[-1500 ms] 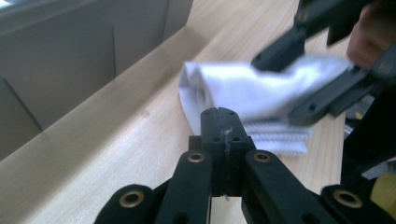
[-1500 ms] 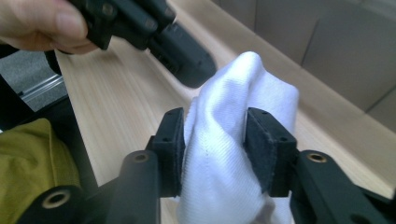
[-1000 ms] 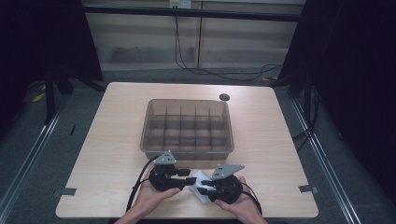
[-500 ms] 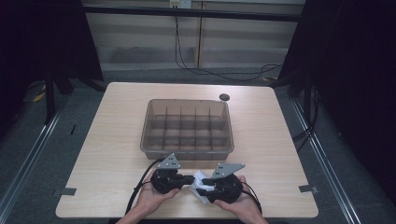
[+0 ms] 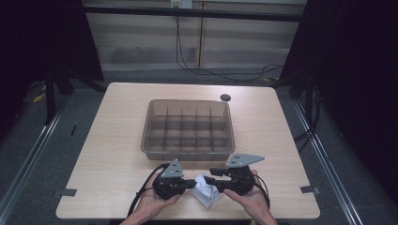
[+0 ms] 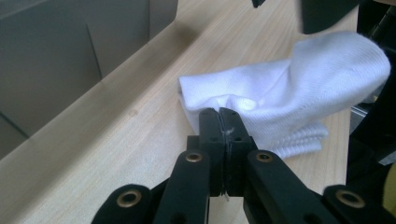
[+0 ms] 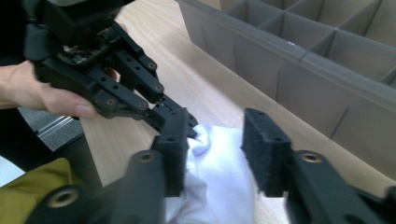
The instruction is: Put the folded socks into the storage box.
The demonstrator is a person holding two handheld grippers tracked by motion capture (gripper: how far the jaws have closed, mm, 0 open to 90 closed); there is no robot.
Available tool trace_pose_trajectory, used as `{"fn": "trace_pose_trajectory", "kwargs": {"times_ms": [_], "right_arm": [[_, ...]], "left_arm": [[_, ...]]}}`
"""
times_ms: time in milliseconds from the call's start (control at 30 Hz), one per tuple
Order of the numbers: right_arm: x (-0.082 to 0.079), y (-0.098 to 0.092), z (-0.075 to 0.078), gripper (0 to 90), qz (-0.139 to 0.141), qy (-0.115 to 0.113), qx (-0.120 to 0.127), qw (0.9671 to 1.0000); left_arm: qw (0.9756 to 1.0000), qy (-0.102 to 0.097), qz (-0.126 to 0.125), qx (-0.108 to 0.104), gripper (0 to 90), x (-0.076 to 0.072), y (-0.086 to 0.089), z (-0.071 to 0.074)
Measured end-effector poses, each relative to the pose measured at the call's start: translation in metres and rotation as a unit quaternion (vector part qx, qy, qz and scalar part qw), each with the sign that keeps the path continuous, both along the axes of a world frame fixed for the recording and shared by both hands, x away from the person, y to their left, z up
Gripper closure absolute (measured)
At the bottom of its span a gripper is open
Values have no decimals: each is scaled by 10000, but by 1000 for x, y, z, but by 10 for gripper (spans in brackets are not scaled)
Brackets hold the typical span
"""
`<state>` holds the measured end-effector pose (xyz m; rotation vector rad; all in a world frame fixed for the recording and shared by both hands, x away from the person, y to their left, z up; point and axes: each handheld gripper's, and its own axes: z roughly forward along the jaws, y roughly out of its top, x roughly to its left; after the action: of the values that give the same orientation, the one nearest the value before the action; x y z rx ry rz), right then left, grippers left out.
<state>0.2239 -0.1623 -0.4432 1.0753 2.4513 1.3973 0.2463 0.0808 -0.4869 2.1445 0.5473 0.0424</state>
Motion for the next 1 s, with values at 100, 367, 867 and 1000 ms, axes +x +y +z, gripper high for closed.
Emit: {"fn": "trace_pose_trajectory", "kwargs": {"times_ms": [100, 367, 867, 1000], "right_arm": [[-4, 8, -8, 590, 139, 253, -168, 9994], [-10, 20, -30, 567, 298, 453, -465, 9974], [-11, 20, -39, 536, 411, 313, -506, 9974], [-13, 20, -35, 416, 304, 255, -515, 9979]], "left_arm": [[10000, 6, 11, 8, 892, -1, 0, 0], [9993, 185, 88, -324, 878, 6, 9, 9], [9995, 275, -19, -175, 880, 8, 5, 3], [9997, 228, -33, 14, 897, 7, 5, -1]]}}
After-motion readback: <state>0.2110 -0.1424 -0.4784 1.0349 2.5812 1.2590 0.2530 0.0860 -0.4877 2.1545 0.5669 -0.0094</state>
